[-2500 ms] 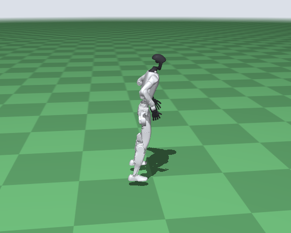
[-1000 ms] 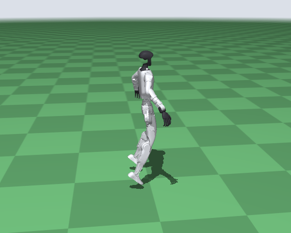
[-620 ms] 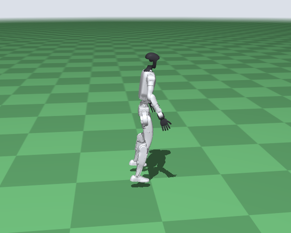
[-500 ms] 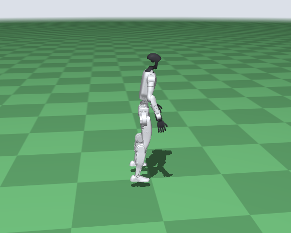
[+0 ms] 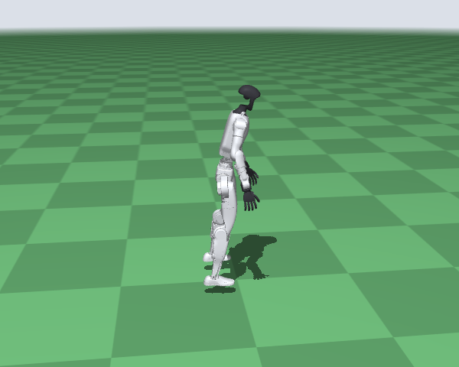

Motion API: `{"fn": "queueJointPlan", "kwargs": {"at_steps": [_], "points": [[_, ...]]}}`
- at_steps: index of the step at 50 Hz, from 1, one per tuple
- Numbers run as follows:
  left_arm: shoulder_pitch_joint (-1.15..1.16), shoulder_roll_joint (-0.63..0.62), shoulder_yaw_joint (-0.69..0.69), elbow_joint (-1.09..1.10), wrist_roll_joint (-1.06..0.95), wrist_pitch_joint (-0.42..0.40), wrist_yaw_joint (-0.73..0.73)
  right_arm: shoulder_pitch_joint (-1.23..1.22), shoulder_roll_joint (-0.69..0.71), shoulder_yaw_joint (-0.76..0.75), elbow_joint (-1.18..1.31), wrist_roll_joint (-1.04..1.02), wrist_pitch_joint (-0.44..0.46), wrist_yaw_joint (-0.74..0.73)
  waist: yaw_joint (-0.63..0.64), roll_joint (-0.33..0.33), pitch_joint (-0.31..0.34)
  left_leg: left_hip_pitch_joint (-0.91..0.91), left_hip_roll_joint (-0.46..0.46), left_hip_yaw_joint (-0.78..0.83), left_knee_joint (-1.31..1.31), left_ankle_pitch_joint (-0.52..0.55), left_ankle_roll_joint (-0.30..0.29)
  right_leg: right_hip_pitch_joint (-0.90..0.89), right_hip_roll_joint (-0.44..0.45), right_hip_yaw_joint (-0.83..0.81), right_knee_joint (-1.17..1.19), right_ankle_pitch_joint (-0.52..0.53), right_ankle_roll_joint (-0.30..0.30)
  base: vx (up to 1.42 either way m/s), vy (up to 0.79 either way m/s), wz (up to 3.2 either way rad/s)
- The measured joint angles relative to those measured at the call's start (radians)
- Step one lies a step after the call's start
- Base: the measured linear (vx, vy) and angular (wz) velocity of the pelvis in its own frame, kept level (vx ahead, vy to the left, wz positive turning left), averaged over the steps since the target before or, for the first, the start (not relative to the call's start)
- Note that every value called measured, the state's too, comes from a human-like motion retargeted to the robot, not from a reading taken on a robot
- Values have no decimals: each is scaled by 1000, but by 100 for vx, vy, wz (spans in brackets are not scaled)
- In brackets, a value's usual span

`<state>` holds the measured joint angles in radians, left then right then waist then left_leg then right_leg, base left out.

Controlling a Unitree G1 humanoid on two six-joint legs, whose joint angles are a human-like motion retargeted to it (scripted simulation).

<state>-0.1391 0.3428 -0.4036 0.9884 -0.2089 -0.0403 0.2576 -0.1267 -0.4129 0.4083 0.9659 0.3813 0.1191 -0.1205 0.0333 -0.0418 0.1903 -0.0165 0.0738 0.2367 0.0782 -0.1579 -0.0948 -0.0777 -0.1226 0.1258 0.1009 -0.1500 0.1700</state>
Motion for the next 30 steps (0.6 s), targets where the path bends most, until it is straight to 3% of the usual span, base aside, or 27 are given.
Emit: {"fn": "queueJointPlan", "kwargs": {"at_steps": [7,10,12,15,19,22,25,27,28,30], "points": [[-15,-9,3,-3,2,2,21,13,14,19,-54,30,-11,-10,11,-3,61,-48,5,1,56,18,11,-17,-1,16,-15,47,10,-2,1,-1],[-42,-13,10,-23,-44,11,44,-14,17,33,-48,24,7,-4,12,-1,136,-84,4,-11,132,7,85,-23,1,45,7,30,-18,-15,2,-5],[-65,-8,15,-63,-92,27,68,-49,13,41,-49,5,27,-3,2,7,223,-131,14,-38,294,-56,178,-35,16,69,109,-33,-78,-20,1,7],[-77,6,14,-130,-136,51,90,-80,4,52,-66,-30,45,-23,-22,36,327,-255,57,-95,662,-235,281,-132,77,88,450,-224,-174,-19,0,20],[-103,34,5,-127,-109,72,74,-127,12,55,-29,-34,47,-100,-37,42,330,-474,93,-141,1092,-485,328,-376,110,53,945,-488,-223,-11,-2,22],[-155,73,5,-64,-62,89,48,-191,9,35,-5,8,26,-166,-48,27,323,-599,94,-154,1245,-537,341,-503,94,24,1122,-556,-244,-5,-2,28],[-137,125,-35,-40,-45,78,113,-124,-55,26,-176,68,-17,-239,-54,2,261,-572,63,-142,1092,-458,315,-481,60,16,991,-486,-225,12,-3,26],[-46,150,-61,-69,-19,48,189,35,-114,-13,-376,75,-46,-238,-51,-13,183,-412,30,-120,757,-288,268,-333,30,12,671,-299,-183,36,-5,18],[9,156,-65,-80,10,28,212,128,-136,-43,-463,74,-62,-220,-47,-22,131,-310,10,-110,530,-134,230,-238,13,14,453,-137,-151,46,-6,15],[131,153,-61,-77,94,-21,202,327,-156,-109,-578,86,-92,-150,-36,-36,-4,-112,-24,-128,39,293,82,-78,-18,33,35,267,-24,48,-11,9]]}}
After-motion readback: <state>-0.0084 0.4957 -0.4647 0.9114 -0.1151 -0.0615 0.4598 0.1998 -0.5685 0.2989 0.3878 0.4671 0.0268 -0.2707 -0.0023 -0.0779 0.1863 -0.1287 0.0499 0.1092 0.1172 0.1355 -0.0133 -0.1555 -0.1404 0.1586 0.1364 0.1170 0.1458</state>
